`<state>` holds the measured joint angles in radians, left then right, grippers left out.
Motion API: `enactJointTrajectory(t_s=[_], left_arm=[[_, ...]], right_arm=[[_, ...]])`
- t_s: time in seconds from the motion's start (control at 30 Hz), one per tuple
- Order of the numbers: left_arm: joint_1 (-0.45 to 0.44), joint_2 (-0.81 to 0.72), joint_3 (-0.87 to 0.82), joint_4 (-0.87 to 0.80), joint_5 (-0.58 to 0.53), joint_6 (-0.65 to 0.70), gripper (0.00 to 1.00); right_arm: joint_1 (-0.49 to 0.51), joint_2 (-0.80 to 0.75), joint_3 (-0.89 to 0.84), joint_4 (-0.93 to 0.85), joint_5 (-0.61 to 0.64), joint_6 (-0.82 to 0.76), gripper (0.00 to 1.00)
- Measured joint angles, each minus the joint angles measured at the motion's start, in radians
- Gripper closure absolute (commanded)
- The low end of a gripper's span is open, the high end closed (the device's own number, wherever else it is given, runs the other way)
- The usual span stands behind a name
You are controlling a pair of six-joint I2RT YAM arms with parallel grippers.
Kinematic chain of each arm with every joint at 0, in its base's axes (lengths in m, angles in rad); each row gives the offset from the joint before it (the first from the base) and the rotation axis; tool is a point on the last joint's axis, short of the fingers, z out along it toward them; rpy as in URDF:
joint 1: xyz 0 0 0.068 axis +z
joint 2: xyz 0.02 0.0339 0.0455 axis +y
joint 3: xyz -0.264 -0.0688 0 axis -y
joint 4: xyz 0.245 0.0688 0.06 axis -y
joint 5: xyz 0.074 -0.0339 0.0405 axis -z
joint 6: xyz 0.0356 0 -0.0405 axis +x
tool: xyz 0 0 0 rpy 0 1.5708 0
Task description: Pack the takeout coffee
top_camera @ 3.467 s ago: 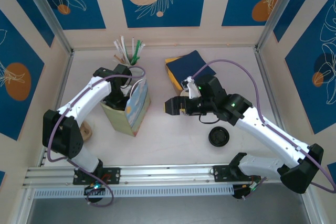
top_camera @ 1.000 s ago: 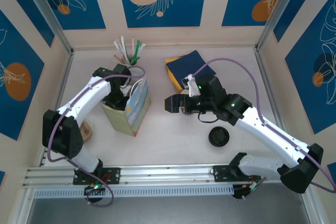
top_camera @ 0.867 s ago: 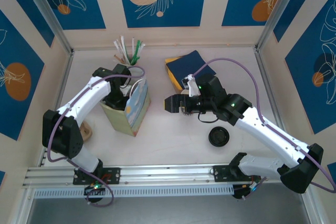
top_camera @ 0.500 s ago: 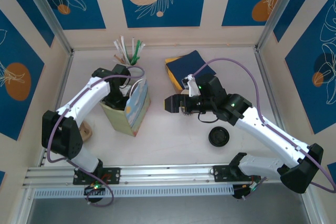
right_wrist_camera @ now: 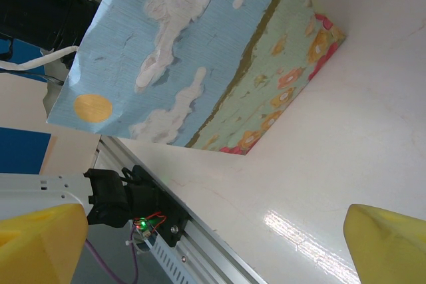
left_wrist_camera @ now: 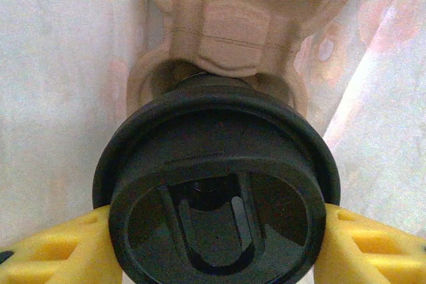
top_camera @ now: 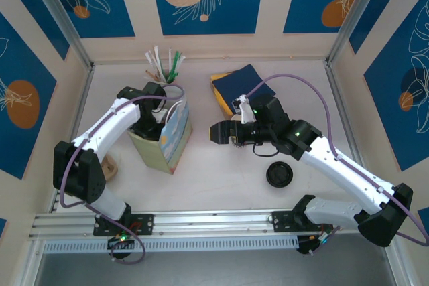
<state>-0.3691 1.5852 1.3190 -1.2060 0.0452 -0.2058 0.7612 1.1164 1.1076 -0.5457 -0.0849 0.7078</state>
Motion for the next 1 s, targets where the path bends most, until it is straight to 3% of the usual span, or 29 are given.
enactJointTrajectory(t_s=[1.0], left_arm=[[0.003,0.001,-0.016,0.011,0.005,0.003,0.52]], right_arm=[[0.000,0.000,0.000,0.000,0.000,0.000,0.01]])
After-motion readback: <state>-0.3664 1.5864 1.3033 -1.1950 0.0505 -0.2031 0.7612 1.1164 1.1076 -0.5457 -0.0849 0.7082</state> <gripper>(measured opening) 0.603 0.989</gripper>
